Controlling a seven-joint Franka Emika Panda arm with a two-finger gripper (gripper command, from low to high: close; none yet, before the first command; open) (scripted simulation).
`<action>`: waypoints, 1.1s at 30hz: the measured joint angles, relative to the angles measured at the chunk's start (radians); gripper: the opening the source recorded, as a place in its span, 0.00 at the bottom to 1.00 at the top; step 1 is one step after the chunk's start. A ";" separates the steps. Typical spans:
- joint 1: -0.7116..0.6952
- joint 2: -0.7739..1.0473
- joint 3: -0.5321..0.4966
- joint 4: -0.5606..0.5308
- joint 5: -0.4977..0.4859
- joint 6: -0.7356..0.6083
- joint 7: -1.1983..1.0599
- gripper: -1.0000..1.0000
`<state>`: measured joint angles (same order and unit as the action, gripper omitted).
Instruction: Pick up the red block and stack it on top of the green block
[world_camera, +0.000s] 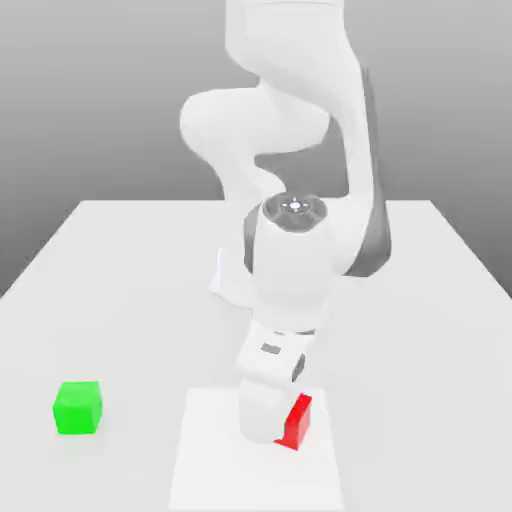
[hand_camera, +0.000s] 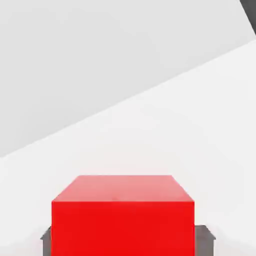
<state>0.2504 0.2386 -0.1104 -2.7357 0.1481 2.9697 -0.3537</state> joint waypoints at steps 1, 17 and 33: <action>-0.009 0.016 0.011 0.002 0.009 0.014 -0.007 0.00; -0.303 -0.239 -0.222 0.049 -0.151 -0.285 0.116 0.00; -0.507 -0.043 -0.204 0.108 0.041 -0.161 -0.018 1.00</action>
